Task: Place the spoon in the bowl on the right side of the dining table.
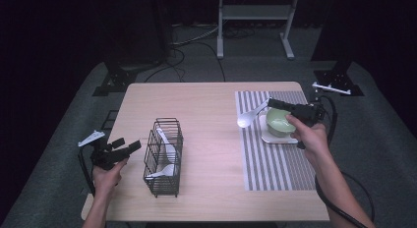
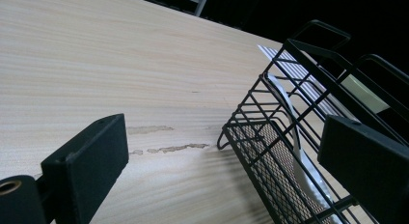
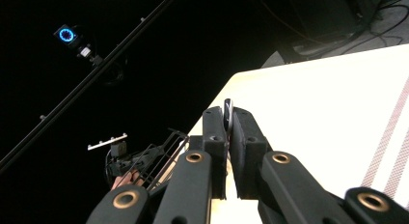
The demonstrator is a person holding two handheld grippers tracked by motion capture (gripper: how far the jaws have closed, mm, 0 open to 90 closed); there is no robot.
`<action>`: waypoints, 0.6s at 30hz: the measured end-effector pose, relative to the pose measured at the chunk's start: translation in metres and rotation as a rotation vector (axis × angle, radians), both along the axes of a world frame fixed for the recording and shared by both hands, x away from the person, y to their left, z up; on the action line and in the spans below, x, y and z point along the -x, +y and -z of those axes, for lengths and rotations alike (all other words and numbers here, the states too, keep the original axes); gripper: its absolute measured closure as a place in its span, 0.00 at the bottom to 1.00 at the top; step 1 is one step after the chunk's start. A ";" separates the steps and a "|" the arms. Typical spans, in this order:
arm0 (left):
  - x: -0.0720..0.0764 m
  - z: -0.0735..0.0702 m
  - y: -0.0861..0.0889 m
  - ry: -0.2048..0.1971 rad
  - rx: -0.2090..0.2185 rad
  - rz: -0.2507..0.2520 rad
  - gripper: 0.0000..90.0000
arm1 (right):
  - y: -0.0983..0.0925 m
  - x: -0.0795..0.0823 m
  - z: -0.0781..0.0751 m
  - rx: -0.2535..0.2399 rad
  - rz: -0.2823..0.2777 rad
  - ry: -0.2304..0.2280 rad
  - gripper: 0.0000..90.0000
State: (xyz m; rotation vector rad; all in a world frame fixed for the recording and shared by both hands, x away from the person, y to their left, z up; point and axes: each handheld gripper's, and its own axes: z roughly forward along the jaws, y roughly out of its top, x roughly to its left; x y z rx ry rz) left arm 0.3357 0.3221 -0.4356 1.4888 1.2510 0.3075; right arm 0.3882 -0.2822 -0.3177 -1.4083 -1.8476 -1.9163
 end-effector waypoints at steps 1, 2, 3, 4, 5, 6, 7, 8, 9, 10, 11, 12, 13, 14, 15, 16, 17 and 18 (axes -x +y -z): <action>0.000 0.000 0.000 0.000 0.000 0.000 0.03 | 0.000 0.000 0.000 0.000 0.000 0.000 0.95; 0.000 0.000 0.000 0.000 0.000 0.001 0.03 | -0.002 0.000 0.000 0.003 0.005 -0.002 0.95; 0.000 0.000 0.000 0.001 -0.001 0.005 0.03 | -0.005 0.000 -0.001 0.005 0.016 -0.004 0.95; 0.000 0.000 -0.001 0.001 -0.001 0.007 0.03 | -0.008 0.000 -0.002 -0.001 0.024 -0.009 0.95; 0.000 0.000 -0.001 0.001 -0.001 0.007 0.03 | -0.008 0.000 -0.002 -0.001 0.024 -0.009 0.95; 0.000 0.000 -0.002 0.004 -0.001 0.010 0.03 | -0.009 0.000 -0.002 -0.003 0.027 -0.010 0.95; 0.000 0.000 -0.002 0.004 -0.004 0.011 0.03 | -0.010 0.000 -0.002 -0.002 0.030 -0.012 0.95; 0.000 0.000 -0.002 0.004 -0.006 0.012 0.03 | -0.011 0.000 -0.002 0.000 0.033 -0.012 0.95; 0.000 0.000 -0.003 0.003 -0.006 0.012 0.03 | -0.012 0.000 -0.002 0.003 0.037 -0.011 0.95; 0.000 0.000 -0.003 0.002 -0.005 0.011 0.03 | -0.013 0.000 -0.002 0.003 0.038 -0.010 0.95; 0.000 -0.001 -0.002 0.001 -0.006 0.011 0.03 | -0.014 0.000 -0.002 0.004 0.041 -0.008 0.95; 0.000 -0.001 -0.002 0.000 -0.005 0.010 0.03 | -0.014 0.000 -0.002 0.004 0.041 -0.008 0.95; 0.000 0.000 -0.002 -0.002 -0.004 0.008 0.03 | -0.015 -0.001 -0.001 0.002 0.044 -0.006 0.95; 0.000 0.000 -0.002 0.000 -0.005 0.008 0.03 | -0.017 -0.001 -0.001 0.004 0.047 -0.008 0.95; 0.000 0.000 -0.001 0.000 -0.005 0.008 0.03 | -0.019 -0.001 0.000 -0.003 0.053 -0.004 0.95; 0.000 0.000 -0.001 0.000 -0.005 0.008 0.03 | -0.020 -0.001 0.000 -0.003 0.058 -0.003 0.95; 0.000 0.000 -0.001 0.000 -0.005 0.008 0.03 | -0.020 -0.001 0.000 -0.003 0.058 -0.003 0.95; 0.000 0.000 -0.001 0.000 -0.006 0.007 0.03 | -0.022 -0.002 0.000 -0.004 0.061 -0.001 0.95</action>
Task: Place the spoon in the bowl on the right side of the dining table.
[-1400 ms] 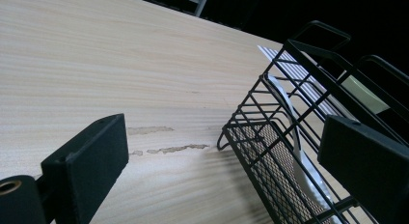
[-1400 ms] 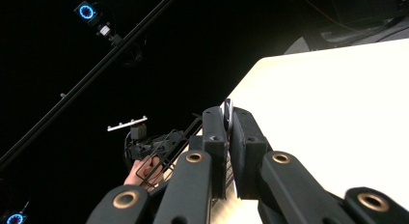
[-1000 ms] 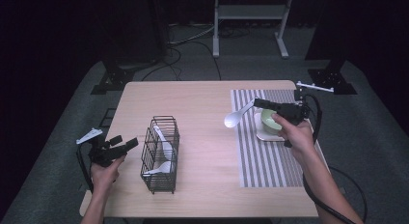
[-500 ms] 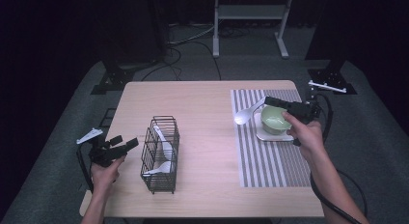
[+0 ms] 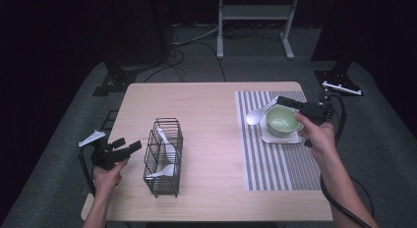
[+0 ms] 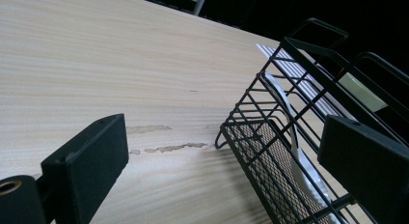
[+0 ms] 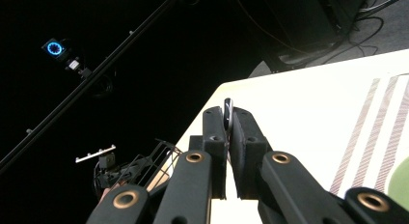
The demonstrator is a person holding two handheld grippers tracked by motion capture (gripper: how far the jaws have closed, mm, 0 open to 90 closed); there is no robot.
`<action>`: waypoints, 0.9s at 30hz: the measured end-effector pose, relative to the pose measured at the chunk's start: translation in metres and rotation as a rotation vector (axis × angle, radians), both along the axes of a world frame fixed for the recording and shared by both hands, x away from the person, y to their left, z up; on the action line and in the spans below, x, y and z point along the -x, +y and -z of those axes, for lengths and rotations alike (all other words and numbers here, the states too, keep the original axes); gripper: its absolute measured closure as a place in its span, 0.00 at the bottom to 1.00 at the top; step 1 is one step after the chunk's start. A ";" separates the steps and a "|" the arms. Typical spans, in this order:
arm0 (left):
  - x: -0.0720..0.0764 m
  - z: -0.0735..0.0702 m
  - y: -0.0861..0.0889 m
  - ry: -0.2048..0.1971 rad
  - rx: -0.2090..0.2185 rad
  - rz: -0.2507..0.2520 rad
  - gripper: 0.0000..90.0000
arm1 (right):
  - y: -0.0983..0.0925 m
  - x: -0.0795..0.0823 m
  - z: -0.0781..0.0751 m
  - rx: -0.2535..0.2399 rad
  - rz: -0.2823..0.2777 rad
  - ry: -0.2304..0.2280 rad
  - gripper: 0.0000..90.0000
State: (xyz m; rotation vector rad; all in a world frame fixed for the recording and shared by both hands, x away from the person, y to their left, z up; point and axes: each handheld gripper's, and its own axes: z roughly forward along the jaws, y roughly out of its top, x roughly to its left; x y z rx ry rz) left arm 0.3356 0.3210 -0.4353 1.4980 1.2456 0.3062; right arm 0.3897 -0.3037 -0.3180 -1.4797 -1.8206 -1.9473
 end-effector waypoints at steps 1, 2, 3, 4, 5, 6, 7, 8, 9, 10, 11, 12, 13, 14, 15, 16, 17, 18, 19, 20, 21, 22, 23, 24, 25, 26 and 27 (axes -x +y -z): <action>0.000 0.000 0.000 0.000 -0.001 0.000 0.03 | -0.003 0.000 0.001 0.001 0.007 0.003 0.95; 0.000 0.000 0.000 0.000 -0.002 0.001 0.03 | -0.003 0.000 0.001 0.001 0.007 0.003 0.95; 0.000 0.000 0.000 -0.001 -0.003 0.000 0.03 | -0.005 -0.001 0.001 0.003 0.018 0.003 0.95; 0.000 0.000 -0.001 -0.002 -0.002 0.001 0.03 | -0.005 -0.001 0.001 0.003 0.018 0.003 0.95; 0.000 0.000 -0.001 -0.002 -0.002 0.002 0.03 | -0.007 -0.001 0.001 0.001 0.022 0.005 0.95; 0.000 0.000 -0.001 -0.003 -0.002 0.001 0.03 | -0.008 -0.001 0.001 0.000 0.026 0.005 0.95; 0.000 0.000 0.000 -0.002 -0.002 0.001 0.03 | -0.010 -0.001 0.001 0.002 0.030 0.006 0.95; 0.000 0.000 0.000 -0.002 -0.003 0.001 0.03 | -0.012 -0.001 0.000 0.001 0.035 0.006 0.95; 0.000 0.000 0.000 -0.001 -0.003 0.001 0.03 | -0.014 -0.001 0.000 0.000 0.040 0.005 0.95; 0.000 0.000 0.000 -0.001 -0.002 0.001 0.03 | -0.015 -0.001 0.000 -0.003 0.044 0.006 0.95; 0.000 0.000 -0.001 -0.002 -0.002 0.001 0.03 | -0.019 0.000 0.000 -0.006 0.052 0.004 0.95; 0.000 0.000 0.000 -0.002 -0.002 0.002 0.03 | -0.019 0.000 0.000 -0.006 0.052 0.004 0.95; 0.000 0.000 -0.001 -0.002 -0.001 0.001 0.03 | -0.022 0.000 0.000 -0.013 0.067 0.002 0.95; 0.000 0.000 -0.001 -0.002 0.000 0.001 0.03 | -0.024 0.000 -0.001 -0.016 0.072 0.002 0.95; 0.000 0.000 0.000 -0.002 -0.001 0.001 0.03 | -0.024 0.000 -0.001 -0.016 0.072 0.002 0.95; 0.000 0.000 0.000 -0.002 -0.001 0.001 0.03 | -0.026 0.000 -0.001 -0.015 0.076 0.001 0.95; 0.000 0.000 0.000 -0.002 -0.001 0.001 0.03 | -0.028 0.000 -0.001 -0.018 0.082 0.001 0.95; 0.000 0.000 0.000 -0.002 -0.003 0.000 0.03 | -0.030 -0.001 -0.002 -0.020 0.090 0.001 0.95; 0.000 0.000 0.000 -0.002 -0.003 0.000 0.03 | -0.030 -0.001 -0.002 -0.020 0.090 0.001 0.95; 0.000 0.000 0.000 -0.003 -0.003 0.001 0.03 | -0.032 -0.001 -0.002 -0.024 0.094 0.003 0.95; 0.000 0.000 0.000 -0.002 -0.001 0.001 0.03 | -0.034 -0.001 -0.001 -0.027 0.099 0.002 0.95; 0.000 -0.001 0.000 -0.003 0.000 0.000 0.03 | -0.037 -0.002 -0.002 -0.023 0.110 0.005 0.95; 0.000 -0.001 0.000 -0.003 0.000 0.000 0.03 | -0.037 -0.002 -0.002 -0.023 0.110 0.005 0.95; 0.000 -0.001 0.000 -0.003 0.000 0.001 0.03 | -0.039 -0.002 -0.002 -0.021 0.118 0.006 0.95; 0.000 0.000 0.000 -0.003 0.001 0.000 0.03 | -0.039 -0.002 -0.002 -0.021 0.118 0.006 0.95; 0.000 0.000 0.000 -0.002 -0.002 0.001 0.03 | -0.040 -0.003 -0.002 -0.018 0.121 0.009 0.95; 0.000 0.000 0.000 -0.002 0.000 0.001 0.03 | -0.043 -0.003 -0.002 -0.014 0.133 0.013 0.95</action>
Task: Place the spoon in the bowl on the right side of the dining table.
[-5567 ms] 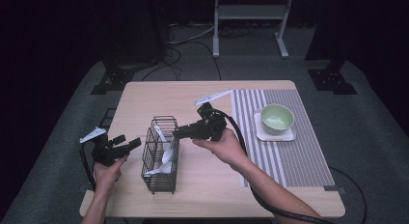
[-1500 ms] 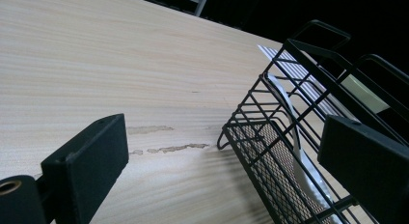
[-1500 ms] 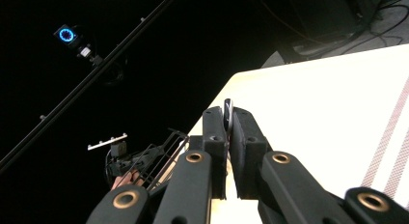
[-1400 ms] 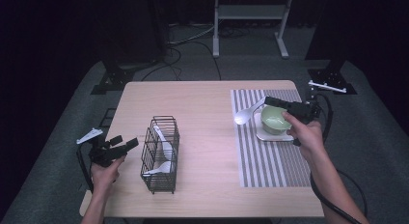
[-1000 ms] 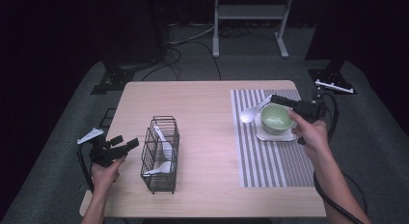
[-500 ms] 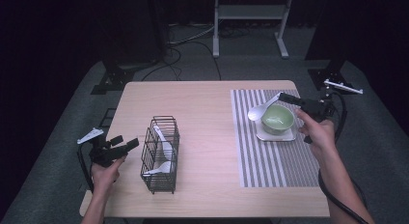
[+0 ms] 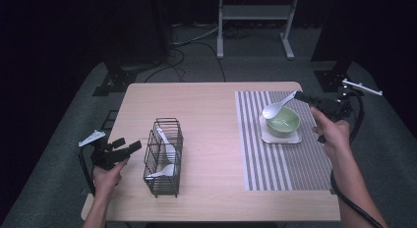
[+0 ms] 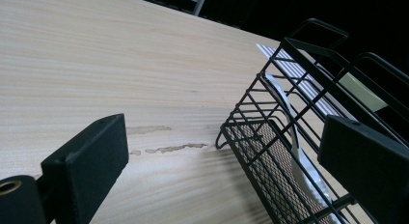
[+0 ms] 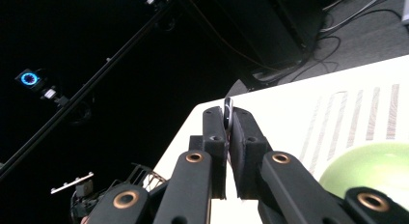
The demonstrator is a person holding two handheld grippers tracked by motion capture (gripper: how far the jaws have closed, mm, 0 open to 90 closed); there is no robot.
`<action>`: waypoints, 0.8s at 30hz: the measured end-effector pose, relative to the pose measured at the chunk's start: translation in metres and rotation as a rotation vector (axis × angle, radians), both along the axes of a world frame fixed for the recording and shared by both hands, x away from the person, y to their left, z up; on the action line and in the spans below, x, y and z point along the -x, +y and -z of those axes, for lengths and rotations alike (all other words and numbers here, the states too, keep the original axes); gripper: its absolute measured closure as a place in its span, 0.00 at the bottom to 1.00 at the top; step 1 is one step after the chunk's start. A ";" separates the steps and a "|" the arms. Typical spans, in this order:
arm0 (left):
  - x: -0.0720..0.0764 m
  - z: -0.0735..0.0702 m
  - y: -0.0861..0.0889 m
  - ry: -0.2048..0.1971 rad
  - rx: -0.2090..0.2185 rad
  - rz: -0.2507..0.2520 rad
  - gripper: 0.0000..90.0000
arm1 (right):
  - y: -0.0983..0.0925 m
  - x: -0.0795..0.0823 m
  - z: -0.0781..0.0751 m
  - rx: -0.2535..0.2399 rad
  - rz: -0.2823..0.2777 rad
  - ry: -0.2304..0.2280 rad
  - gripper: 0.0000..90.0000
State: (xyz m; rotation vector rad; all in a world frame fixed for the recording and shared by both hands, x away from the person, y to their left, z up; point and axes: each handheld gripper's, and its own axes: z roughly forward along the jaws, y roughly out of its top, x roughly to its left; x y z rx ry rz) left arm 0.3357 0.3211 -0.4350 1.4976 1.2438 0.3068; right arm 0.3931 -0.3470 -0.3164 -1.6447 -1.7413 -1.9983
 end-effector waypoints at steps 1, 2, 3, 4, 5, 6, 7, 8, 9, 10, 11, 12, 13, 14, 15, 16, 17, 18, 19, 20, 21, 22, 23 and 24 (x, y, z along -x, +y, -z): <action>0.000 0.000 0.000 -0.001 0.001 -0.001 0.03 | -0.002 -0.001 0.001 0.002 0.006 0.001 0.95; 0.000 0.000 0.000 -0.001 0.001 -0.001 0.03 | -0.002 -0.001 0.001 0.002 0.006 0.001 0.95; 0.000 0.000 0.000 -0.001 0.001 -0.001 0.03 | -0.003 -0.001 0.001 0.003 0.010 0.001 0.95; 0.000 0.000 0.000 0.000 -0.002 0.000 0.03 | -0.006 -0.001 0.002 0.003 0.022 0.006 0.95; 0.000 0.000 0.000 0.000 -0.002 0.000 0.03 | -0.006 -0.001 0.002 0.003 0.022 0.006 0.95; 0.000 0.000 0.000 0.001 -0.001 0.000 0.03 | -0.008 -0.002 0.003 0.005 0.028 0.008 0.95; 0.000 0.000 0.000 0.000 0.002 -0.001 0.03 | -0.009 -0.002 0.004 0.003 0.033 0.013 0.95; 0.000 0.000 0.000 0.000 0.000 0.000 0.03 | -0.011 -0.002 0.006 0.003 0.040 0.012 0.95; 0.000 0.000 0.000 -0.001 0.001 -0.001 0.03 | -0.013 -0.003 0.007 0.001 0.048 0.016 0.95; 0.000 0.000 0.000 0.000 0.002 -0.001 0.03 | -0.014 -0.003 0.008 0.000 0.051 0.019 0.95; 0.000 0.000 0.000 0.000 0.002 -0.001 0.03 | -0.016 -0.003 0.009 0.001 0.056 0.021 0.95; 0.000 0.000 0.000 0.000 0.002 -0.001 0.03 | -0.017 -0.004 0.011 0.000 0.062 0.025 0.95; 0.000 0.000 0.000 0.000 0.001 -0.001 0.03 | -0.018 -0.004 0.012 0.000 0.065 0.027 0.95; 0.000 0.000 0.000 0.000 0.000 0.000 0.03 | -0.021 -0.004 0.015 -0.005 0.075 0.032 0.95; 0.000 0.000 0.000 0.000 0.003 -0.001 0.03 | -0.022 -0.004 0.016 -0.006 0.080 0.029 0.95; 0.000 0.000 0.000 -0.001 0.004 -0.004 0.03 | -0.022 -0.004 0.016 -0.006 0.080 0.029 0.95; 0.000 0.000 0.000 -0.002 0.003 -0.004 0.03 | -0.023 -0.004 0.017 -0.007 0.084 0.031 0.95; 0.000 0.000 0.000 -0.002 0.003 -0.003 0.03 | -0.025 -0.004 0.019 -0.004 0.090 0.033 0.95; 0.000 0.000 0.000 0.000 0.002 -0.002 0.03 | -0.025 -0.005 0.019 -0.005 0.094 0.034 0.95; 0.000 0.000 0.000 0.000 0.001 -0.002 0.03 | -0.027 -0.005 0.021 -0.004 0.100 0.036 0.95; 0.000 0.000 0.000 0.000 0.002 -0.002 0.03 | -0.028 -0.005 0.022 -0.005 0.103 0.039 0.95; 0.000 0.000 0.000 0.000 0.002 -0.002 0.03 | -0.029 -0.005 0.023 -0.006 0.108 0.041 0.95; 0.000 0.000 0.000 -0.001 -0.001 0.000 0.03 | -0.031 -0.005 0.025 -0.006 0.115 0.042 0.95; 0.000 0.000 0.000 -0.001 -0.002 0.000 0.03 | -0.031 -0.005 0.026 -0.004 0.119 0.045 0.95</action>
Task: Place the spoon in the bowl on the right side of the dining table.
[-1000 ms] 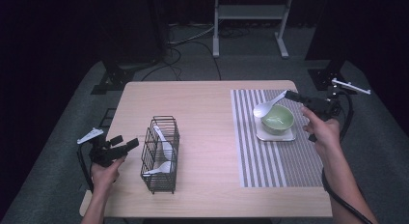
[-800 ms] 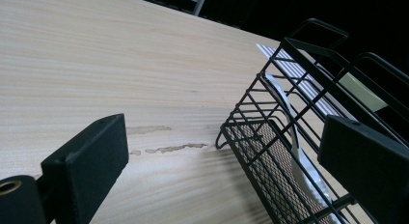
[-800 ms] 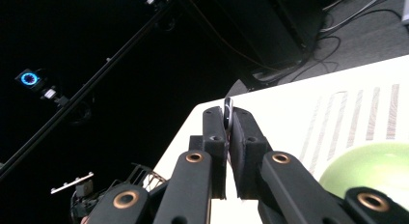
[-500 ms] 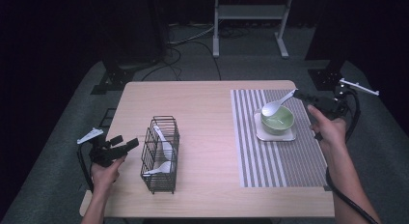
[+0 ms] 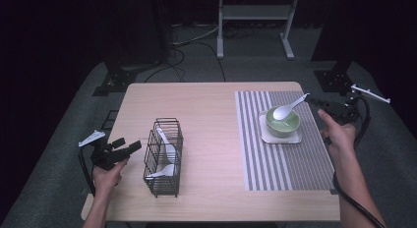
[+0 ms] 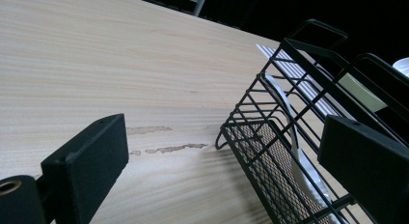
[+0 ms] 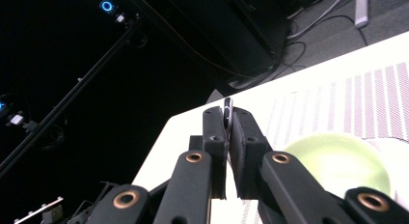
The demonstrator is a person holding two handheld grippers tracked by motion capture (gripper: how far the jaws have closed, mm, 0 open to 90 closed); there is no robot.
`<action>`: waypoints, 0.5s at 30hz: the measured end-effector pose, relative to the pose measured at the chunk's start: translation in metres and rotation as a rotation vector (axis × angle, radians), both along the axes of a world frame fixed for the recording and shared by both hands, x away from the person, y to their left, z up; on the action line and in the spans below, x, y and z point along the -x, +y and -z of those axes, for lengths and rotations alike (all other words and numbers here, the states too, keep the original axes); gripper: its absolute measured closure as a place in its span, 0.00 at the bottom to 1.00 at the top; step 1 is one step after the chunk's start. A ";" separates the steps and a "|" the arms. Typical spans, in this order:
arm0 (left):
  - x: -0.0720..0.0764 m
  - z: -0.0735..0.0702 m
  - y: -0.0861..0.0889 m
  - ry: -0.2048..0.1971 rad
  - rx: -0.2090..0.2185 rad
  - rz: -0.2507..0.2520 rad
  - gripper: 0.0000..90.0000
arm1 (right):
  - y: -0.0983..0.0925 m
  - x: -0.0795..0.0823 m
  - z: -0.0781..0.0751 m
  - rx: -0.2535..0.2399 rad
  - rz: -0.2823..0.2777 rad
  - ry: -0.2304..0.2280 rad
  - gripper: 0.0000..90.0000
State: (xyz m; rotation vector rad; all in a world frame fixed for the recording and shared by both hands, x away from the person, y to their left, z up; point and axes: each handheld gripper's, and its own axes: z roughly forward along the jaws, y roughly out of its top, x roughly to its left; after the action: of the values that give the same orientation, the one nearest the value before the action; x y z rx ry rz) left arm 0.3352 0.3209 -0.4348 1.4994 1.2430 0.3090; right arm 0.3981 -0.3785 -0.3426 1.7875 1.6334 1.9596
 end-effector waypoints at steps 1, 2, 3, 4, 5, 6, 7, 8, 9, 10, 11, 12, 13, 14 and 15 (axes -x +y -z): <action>0.000 0.000 0.000 0.000 0.000 0.000 0.03 | -0.001 0.000 0.001 0.002 0.001 0.002 0.95; 0.000 0.000 0.000 0.000 -0.001 0.000 0.03 | -0.001 0.000 0.002 0.003 0.004 0.004 0.95; 0.000 0.000 0.000 -0.001 -0.002 0.003 0.03 | -0.003 0.000 0.004 0.002 0.010 0.015 0.95; 0.000 0.000 0.000 -0.001 -0.002 0.003 0.03 | -0.003 0.000 0.004 0.002 0.010 0.015 0.95; 0.000 0.000 -0.001 0.001 -0.002 0.004 0.03 | -0.005 -0.001 0.007 0.006 0.018 0.015 0.95; 0.000 0.000 -0.001 0.001 -0.003 0.004 0.03 | -0.006 -0.001 0.008 0.005 0.020 0.016 0.95; 0.000 0.000 -0.001 0.001 -0.003 0.004 0.03 | -0.006 -0.001 0.008 0.005 0.020 0.016 0.95; 0.000 0.000 -0.001 0.000 -0.002 0.003 0.03 | -0.007 -0.001 0.008 0.000 0.025 0.026 0.95; 0.000 0.000 -0.001 0.000 -0.003 0.003 0.03 | -0.009 -0.001 0.011 -0.001 0.031 0.029 0.95; 0.000 0.000 -0.001 0.000 -0.002 0.003 0.03 | -0.009 -0.001 0.011 -0.001 0.031 0.029 0.95; 0.000 0.000 -0.001 0.000 -0.001 0.003 0.03 | -0.009 -0.002 0.012 0.001 0.034 0.032 0.95; 0.000 0.000 -0.001 0.000 -0.001 0.003 0.03 | -0.010 -0.002 0.013 0.001 0.038 0.037 0.95; 0.000 0.000 -0.001 0.000 -0.001 0.003 0.03 | -0.011 -0.003 0.016 0.002 0.045 0.042 0.95; 0.000 0.000 -0.001 0.000 -0.001 0.003 0.03 | -0.011 -0.003 0.016 0.002 0.045 0.042 0.95; 0.000 0.000 -0.001 0.000 -0.002 0.004 0.03 | -0.012 -0.003 0.017 0.001 0.047 0.043 0.95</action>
State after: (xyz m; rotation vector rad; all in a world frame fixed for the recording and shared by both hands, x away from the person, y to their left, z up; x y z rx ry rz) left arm 0.3352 0.3204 -0.4350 1.5033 1.2404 0.3075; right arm 0.4012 -0.3904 -0.3599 1.8625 1.5880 1.9141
